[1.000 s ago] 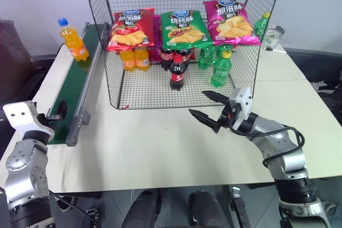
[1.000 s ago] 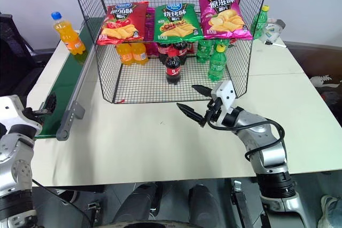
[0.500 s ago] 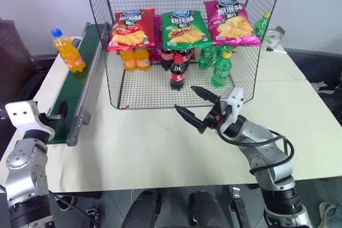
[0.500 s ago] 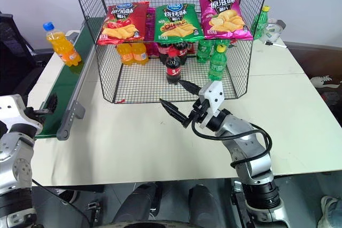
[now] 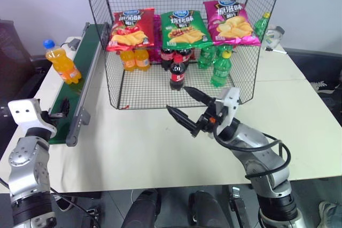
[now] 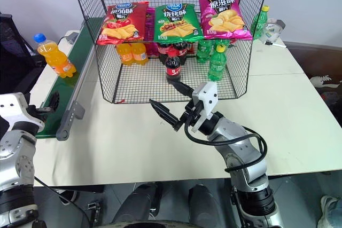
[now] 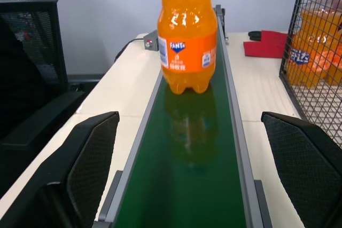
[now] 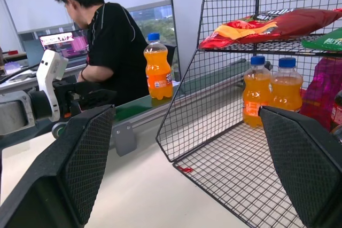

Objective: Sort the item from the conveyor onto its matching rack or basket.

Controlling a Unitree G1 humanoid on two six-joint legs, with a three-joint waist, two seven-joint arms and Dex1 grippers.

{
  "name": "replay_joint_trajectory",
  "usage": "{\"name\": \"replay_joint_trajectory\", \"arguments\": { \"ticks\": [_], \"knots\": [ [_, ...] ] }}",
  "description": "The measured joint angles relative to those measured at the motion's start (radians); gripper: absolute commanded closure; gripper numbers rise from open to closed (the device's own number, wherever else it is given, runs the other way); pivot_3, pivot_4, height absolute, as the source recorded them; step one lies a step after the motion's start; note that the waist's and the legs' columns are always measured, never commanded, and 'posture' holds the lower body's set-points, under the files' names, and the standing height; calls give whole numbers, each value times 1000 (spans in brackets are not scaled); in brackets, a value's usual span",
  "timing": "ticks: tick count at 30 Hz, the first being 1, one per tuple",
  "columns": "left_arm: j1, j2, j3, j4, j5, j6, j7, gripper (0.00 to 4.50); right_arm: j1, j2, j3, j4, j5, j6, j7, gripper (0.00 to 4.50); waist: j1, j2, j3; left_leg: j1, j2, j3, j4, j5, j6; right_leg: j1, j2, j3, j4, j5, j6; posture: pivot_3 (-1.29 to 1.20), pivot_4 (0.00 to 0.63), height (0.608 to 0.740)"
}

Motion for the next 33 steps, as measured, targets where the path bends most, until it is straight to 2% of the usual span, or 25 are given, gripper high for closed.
{"name": "replay_joint_trajectory", "arguments": {
  "ticks": [32,33],
  "knots": [
    [-3,78,24,5,-35,22,-32,41,15,0,2,0,26,6,23,0,0,0,0,0,0,0,0,0,0,0,0,0,0,0,0,0,150,740],
    [-3,78,24,5,-35,22,-32,278,15,0,2,0,26,6,22,0,0,0,0,0,0,0,0,0,0,0,0,0,0,0,0,0,150,740]
  ]
}}
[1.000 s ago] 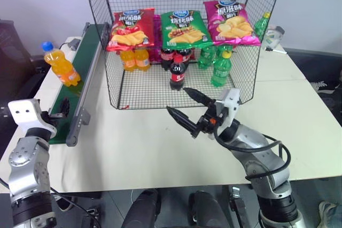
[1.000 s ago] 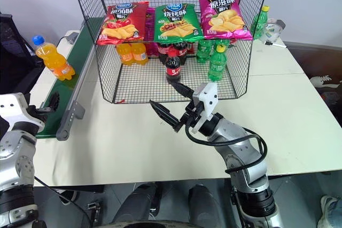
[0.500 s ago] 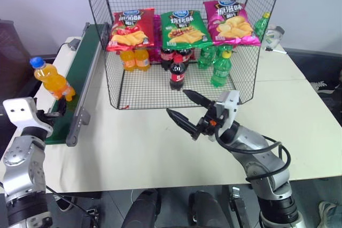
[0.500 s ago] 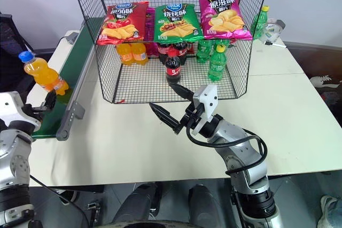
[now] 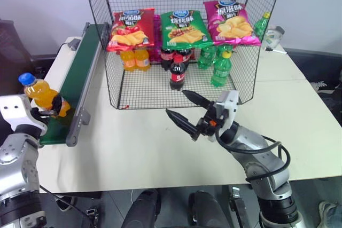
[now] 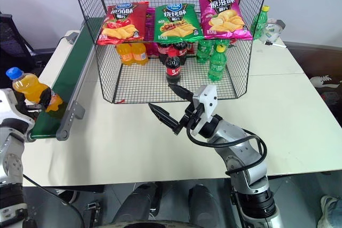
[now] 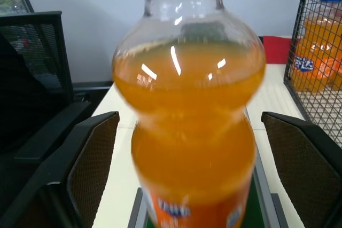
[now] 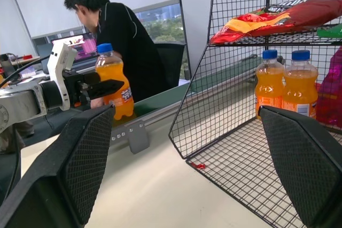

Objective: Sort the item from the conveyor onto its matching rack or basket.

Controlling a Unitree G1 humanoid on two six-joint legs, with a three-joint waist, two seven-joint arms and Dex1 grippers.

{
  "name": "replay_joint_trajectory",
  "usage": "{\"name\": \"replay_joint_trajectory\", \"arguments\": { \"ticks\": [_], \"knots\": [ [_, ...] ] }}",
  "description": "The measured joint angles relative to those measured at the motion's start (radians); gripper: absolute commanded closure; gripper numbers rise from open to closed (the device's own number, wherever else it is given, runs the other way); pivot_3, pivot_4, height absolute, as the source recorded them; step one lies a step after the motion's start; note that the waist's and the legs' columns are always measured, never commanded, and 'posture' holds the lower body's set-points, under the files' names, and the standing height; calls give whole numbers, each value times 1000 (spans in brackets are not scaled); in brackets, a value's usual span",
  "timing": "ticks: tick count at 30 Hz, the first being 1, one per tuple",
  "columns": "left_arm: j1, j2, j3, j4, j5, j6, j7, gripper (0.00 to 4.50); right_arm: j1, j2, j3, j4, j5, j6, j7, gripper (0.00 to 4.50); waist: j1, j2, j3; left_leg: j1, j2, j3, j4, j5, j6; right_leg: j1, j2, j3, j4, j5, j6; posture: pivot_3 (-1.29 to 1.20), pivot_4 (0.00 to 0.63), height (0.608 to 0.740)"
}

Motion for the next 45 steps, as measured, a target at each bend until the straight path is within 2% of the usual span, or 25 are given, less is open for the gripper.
{"name": "replay_joint_trajectory", "arguments": {
  "ticks": [2,4,6,12,18,22,26,31,37,41,45],
  "knots": [
    [0,0,0,-1,0,0,-2,892,0,0,0,0,0,0,-1,0,0,0,0,0,0,0,0,0,0,0,0,0,0,0,0,0,150,740],
    [1,0,0,-15,-2,0,-4,1705,0,0,0,0,1,1,-3,0,1,0,0,0,0,0,0,0,0,0,0,0,0,0,0,0,150,740],
    [1,2,-4,-43,-2,2,-9,2024,-2,0,1,0,1,1,-4,0,1,0,0,0,0,0,0,0,0,0,0,0,0,0,0,0,150,740],
    [-3,4,-4,-93,-46,75,-14,2024,-4,-1,1,0,5,3,-6,0,2,0,0,0,0,0,0,0,0,0,0,0,0,0,0,0,150,740],
    [-119,99,-43,-307,-205,267,-90,2024,-20,-32,-18,2,0,2,-2,0,5,-3,0,-1,0,-1,1,0,0,1,0,-1,0,0,0,0,150,740],
    [-179,103,-139,-418,-280,356,-120,2024,-17,-34,-16,1,4,7,1,0,-1,-2,0,0,0,0,0,0,0,1,0,0,0,0,0,0,150,740],
    [-216,6,-294,-429,-253,400,-75,2024,-5,-30,-14,-1,12,15,-11,0,-3,-1,0,0,0,0,0,0,0,3,1,1,1,0,0,0,150,740],
    [-276,-175,-461,-296,-76,324,42,2024,-6,-20,-4,-3,15,19,-25,0,3,-2,0,0,-1,0,1,1,0,4,1,-1,1,0,0,0,150,740],
    [-405,-330,-541,88,115,97,100,2024,-7,-18,1,-4,14,16,-27,0,4,-2,0,-1,-1,0,2,1,0,4,1,-2,2,0,0,0,150,740],
    [-531,-384,-542,340,166,-44,96,2024,-7,-32,5,-3,-10,18,-30,0,5,-2,0,-1,-2,0,3,1,0,5,1,-2,2,0,1,0,150,740],
    [-618,-391,-534,527,192,-147,77,2024,3,-41,4,-4,-40,31,-66,0,-1,-2,0,-1,-2,0,2,1,0,4,2,-2,2,0,1,0,150,740]
  ]
}}
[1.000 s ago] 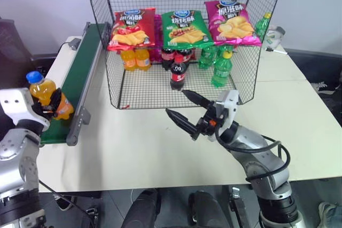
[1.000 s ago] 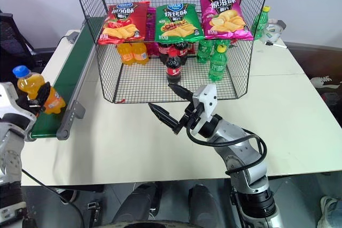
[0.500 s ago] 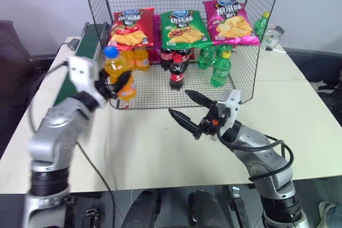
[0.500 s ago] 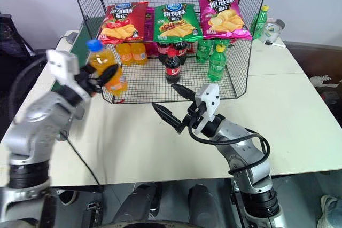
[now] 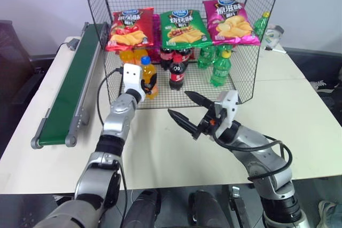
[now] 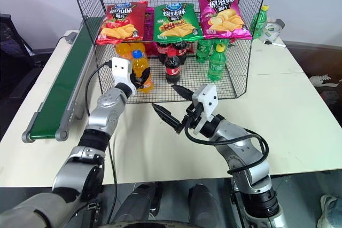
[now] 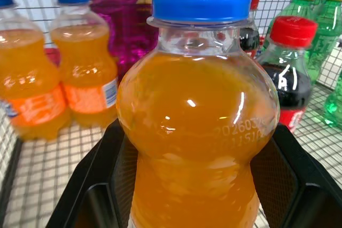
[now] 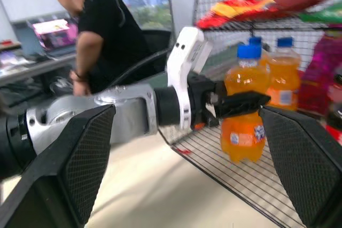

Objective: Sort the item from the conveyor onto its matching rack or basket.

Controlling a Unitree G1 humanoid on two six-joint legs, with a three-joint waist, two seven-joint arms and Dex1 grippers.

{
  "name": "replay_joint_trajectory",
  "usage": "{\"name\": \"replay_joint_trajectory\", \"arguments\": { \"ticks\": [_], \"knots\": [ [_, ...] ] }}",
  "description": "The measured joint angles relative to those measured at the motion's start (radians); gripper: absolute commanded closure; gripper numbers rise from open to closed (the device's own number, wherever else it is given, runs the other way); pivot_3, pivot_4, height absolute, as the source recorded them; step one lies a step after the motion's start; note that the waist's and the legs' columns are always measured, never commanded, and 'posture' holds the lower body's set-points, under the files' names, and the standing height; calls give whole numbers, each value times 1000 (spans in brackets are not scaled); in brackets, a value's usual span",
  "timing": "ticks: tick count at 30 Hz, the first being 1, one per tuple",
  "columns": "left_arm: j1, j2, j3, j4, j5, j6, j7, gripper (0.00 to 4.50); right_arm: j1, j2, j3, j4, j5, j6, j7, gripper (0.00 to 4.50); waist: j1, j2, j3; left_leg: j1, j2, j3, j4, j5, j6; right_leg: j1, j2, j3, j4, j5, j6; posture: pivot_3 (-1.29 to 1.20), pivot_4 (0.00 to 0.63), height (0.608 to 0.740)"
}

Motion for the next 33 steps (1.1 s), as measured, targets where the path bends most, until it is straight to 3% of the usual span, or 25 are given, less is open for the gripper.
{"name": "replay_joint_trajectory", "arguments": {
  "ticks": [7,22,24,27,33],
  "knots": [
    [-84,-2,15,247,12,-126,-23,2024,25,-22,0,-8,-22,56,-58,0,1,0,0,0,0,0,1,0,0,0,0,0,1,0,0,0,150,740],
    [-116,-5,51,359,24,-207,-43,2024,43,-32,0,-8,-59,62,-76,0,1,0,0,0,0,0,1,0,0,0,0,0,2,0,0,0,150,740],
    [-116,-9,63,362,22,-207,-51,1068,40,-29,0,-8,-59,65,-78,0,1,0,0,0,0,0,1,0,0,0,0,0,2,0,0,0,150,740],
    [-117,-14,73,363,21,-208,-57,72,35,-28,0,-8,-58,76,-79,0,1,0,0,0,0,0,2,0,0,1,0,0,2,0,0,0,150,740],
    [-98,-15,77,283,21,-203,-60,72,34,-28,0,-9,-56,87,-80,0,0,0,0,0,0,0,2,0,0,0,0,0,2,0,0,0,150,740]
  ]
}}
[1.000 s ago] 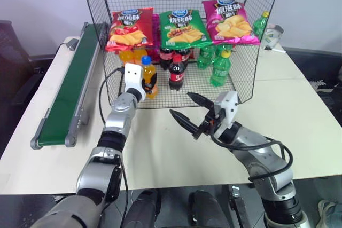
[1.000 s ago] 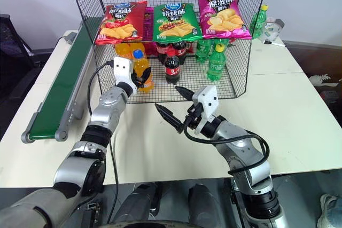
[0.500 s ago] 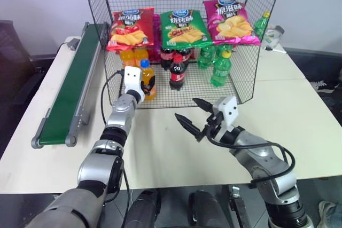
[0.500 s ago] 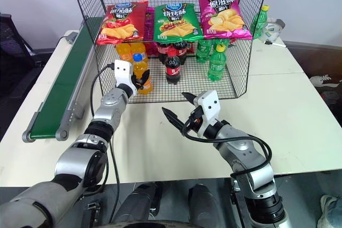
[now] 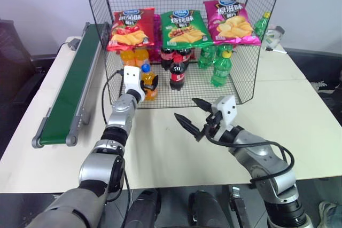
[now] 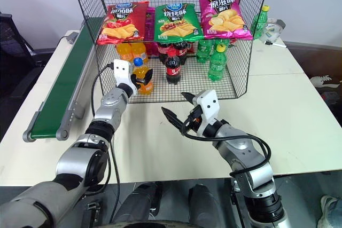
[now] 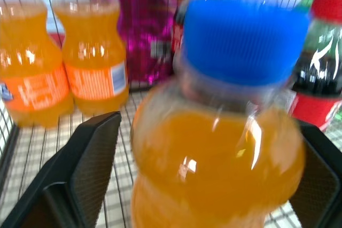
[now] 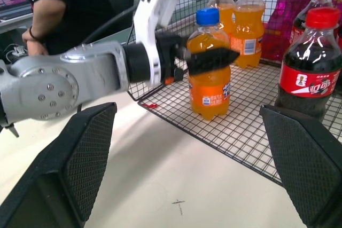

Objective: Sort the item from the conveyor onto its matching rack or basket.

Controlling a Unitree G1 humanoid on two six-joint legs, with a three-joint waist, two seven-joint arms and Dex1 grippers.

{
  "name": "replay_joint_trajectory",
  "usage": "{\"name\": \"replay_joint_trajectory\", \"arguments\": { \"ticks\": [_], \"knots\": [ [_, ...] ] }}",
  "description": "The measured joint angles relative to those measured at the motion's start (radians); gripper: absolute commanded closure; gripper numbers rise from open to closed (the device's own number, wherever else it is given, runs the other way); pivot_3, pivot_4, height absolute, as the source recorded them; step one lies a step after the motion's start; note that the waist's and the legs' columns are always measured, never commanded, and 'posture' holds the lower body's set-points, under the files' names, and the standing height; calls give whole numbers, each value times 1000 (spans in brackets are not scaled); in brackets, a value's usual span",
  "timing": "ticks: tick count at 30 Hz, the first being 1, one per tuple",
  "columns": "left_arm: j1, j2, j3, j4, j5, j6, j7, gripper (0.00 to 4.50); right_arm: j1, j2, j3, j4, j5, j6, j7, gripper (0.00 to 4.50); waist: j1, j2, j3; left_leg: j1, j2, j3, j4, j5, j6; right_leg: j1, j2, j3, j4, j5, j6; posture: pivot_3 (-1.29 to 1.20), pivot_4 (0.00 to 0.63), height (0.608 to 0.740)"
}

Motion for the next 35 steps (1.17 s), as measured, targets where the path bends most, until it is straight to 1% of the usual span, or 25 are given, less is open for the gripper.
{"name": "replay_joint_trajectory", "arguments": {
  "ticks": [7,15,18,21,25,30,33,35],
  "knots": [
    [132,14,3,-274,-20,82,-1,72,1,0,-3,-13,14,13,0,0,-1,0,0,0,0,0,0,0,0,0,0,0,0,0,0,0,150,740],
    [326,70,-3,-675,-33,275,-17,72,-2,2,-1,-20,17,29,0,0,0,1,0,0,0,0,0,0,0,0,0,1,0,0,0,0,150,740],
    [388,114,-6,-798,-47,361,-37,72,3,3,-1,-25,17,29,0,0,0,1,0,1,1,0,0,0,0,0,0,1,0,0,0,0,150,740],
    [446,179,1,-915,-80,451,-77,72,7,3,-1,-30,17,30,1,0,0,1,0,1,1,0,0,0,0,0,0,1,0,0,0,0,150,740],
    [562,321,43,-1052,-166,591,-182,72,18,2,-5,-35,20,30,4,0,-3,2,-1,1,1,0,-2,0,0,-1,-1,2,0,0,-1,0,150,740],
    [678,454,165,-1140,-283,715,-280,72,24,1,-6,-37,34,31,11,0,0,2,-1,1,2,0,-2,0,0,-4,-2,2,0,-1,-1,0,150,740],
    [735,498,201,-1154,-303,725,-320,72,24,0,-6,-38,39,31,16,0,4,2,-1,1,1,0,-1,0,0,-4,-2,2,0,-2,-4,0,150,740],
    [758,506,211,-1154,-305,725,-338,72,24,-2,-7,-38,42,30,22,0,5,2,-1,1,1,0,-2,0,0,-4,-2,3,0,-2,-4,0,150,740]
  ]
}}
